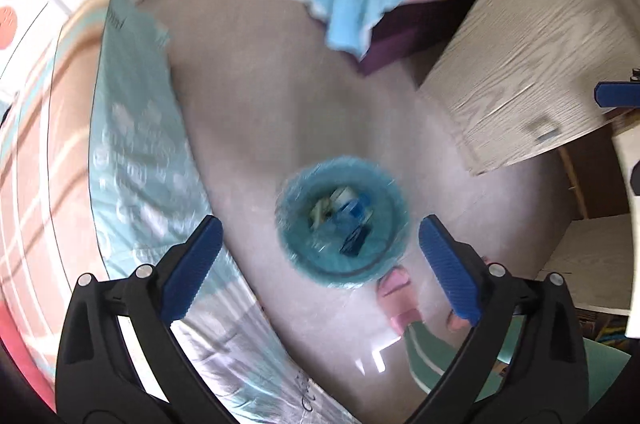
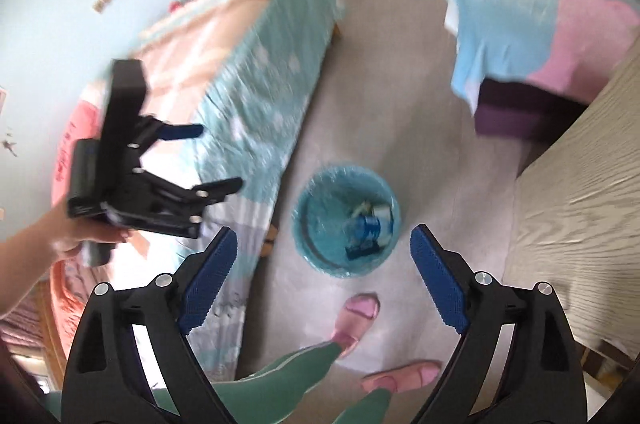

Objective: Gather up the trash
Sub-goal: 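Return both tools to the table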

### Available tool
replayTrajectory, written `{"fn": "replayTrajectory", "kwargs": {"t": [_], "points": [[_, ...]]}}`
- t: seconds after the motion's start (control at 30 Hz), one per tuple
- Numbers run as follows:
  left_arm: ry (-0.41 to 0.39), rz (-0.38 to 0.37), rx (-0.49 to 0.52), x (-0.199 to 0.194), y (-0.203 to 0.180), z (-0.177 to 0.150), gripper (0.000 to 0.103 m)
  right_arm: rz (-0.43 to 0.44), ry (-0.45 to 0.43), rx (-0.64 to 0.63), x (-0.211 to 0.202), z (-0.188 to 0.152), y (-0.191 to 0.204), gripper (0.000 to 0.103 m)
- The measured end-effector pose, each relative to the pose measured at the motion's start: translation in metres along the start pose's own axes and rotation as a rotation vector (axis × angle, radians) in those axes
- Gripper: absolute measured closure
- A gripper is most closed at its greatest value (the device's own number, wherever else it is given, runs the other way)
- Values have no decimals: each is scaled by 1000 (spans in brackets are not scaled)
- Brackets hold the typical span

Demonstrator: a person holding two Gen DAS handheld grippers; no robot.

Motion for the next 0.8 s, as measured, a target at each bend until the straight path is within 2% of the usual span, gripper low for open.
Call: {"fn": "replayTrajectory", "kwargs": {"t": [0.2,0.33,0.4,0.53,0.73,0.8], "points": [[-172,-56,166,-80,-53,56,7,-11,-155,-11,-125,14,1,13],[-268,-138,294,-130,-113,96,7,-99,-245,13,-202,3,-21,13],[-302,-184,360,-149,-145,113,7,-131,-302,47,-244,-10,-38,13],[-355,-250,513,-181,-226,146,7,-281,-372,88,-315,-49,-77,13],[-379,-339,694,-198,-346,177,7,-507,-397,138,-405,-119,-150,13],[-375,-370,744,-202,-392,188,7,-557,-394,155,-429,-142,-176,13]]}}
Point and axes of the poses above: each gripper's, at about its wrist camera, not at the fingertips, and x roughly the way its jaws point, y to its left, z to its top, the point moved 8 cm from there along x, roughly the way its jaws point, and after that the axes turned 2 degrees about z, right-handed, at the moved point
